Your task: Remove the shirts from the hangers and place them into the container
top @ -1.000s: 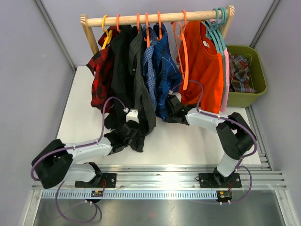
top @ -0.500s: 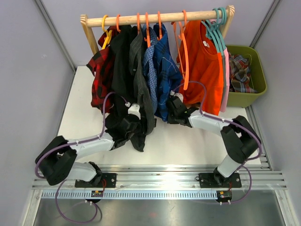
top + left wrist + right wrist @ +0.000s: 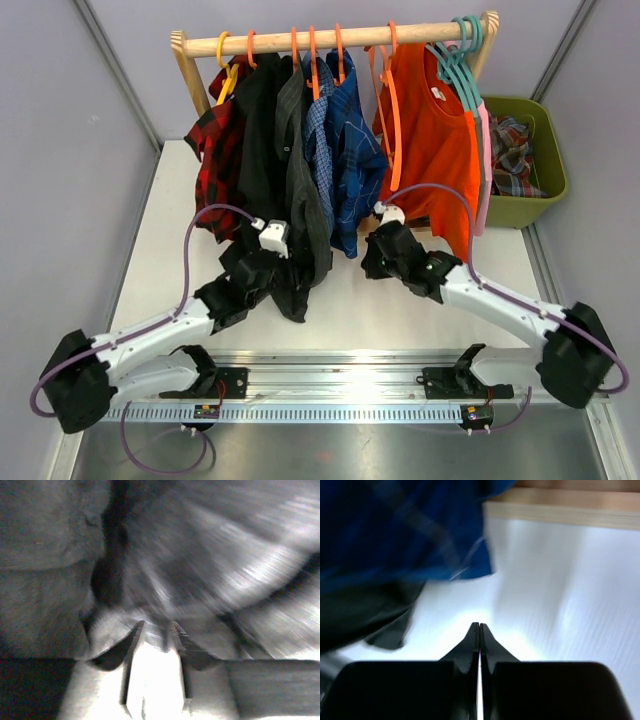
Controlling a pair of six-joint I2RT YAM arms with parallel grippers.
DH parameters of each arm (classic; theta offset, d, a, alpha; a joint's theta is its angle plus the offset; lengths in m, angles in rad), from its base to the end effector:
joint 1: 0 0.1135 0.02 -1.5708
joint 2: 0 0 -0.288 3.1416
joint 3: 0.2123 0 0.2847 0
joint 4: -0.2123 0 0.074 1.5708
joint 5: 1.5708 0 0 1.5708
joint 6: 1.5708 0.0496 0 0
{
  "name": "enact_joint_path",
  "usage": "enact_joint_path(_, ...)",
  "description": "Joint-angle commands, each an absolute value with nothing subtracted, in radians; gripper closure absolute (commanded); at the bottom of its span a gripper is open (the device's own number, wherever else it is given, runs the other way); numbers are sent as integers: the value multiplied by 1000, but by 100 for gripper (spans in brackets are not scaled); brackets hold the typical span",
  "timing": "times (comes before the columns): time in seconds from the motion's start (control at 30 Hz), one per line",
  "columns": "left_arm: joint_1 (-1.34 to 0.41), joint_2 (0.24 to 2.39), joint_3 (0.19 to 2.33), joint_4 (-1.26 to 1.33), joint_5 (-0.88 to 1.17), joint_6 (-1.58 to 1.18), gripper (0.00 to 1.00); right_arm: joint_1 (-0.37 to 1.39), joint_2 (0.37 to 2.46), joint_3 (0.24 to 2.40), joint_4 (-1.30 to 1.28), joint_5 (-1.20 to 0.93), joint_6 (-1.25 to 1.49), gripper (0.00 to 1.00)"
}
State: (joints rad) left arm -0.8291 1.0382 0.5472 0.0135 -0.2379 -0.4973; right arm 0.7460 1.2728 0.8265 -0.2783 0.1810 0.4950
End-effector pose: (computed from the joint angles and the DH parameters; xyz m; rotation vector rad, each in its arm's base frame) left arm 0.1816 -0.1809 0.2271 0.1943 2.0758 -0.5832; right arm 0.2296 0.2000 0.2414 -0.1962 2.3118 0.4358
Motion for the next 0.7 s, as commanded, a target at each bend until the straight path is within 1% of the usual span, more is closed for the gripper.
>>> enact_joint_path(0.0,-870,922,574,-61,-222,-521,64,849,1120,831,-331,117,476,100)
enact_joint_path(0.03,-876,898,584,-78,-218,-532,53,876,1062,848,-378,114,477,100)
enact_joint_path(0.1,-900,839,598,-129,-218,-541,47,926,1013,879,-441,148,479,100)
enact_joint_path(0.17,-919,809,617,-159,-219,-549,34,1023,956,931,-521,170,482,100)
enact_joint_path(0.27,-925,805,627,-170,-222,-546,31,1048,968,953,-558,247,488,100)
enact_joint_path(0.33,-925,822,633,-170,-225,-545,31,1048,1017,951,-572,291,479,100)
enact_joint_path(0.5,-959,792,656,-193,-227,-554,28,1048,1048,939,-523,287,482,100)
enact_joint_path(0.63,-962,753,644,-213,-262,-549,27,1048,1040,917,-500,325,489,100)
enact_joint_path(0.67,-962,761,644,-219,-267,-549,29,1046,1048,916,-503,336,494,100)
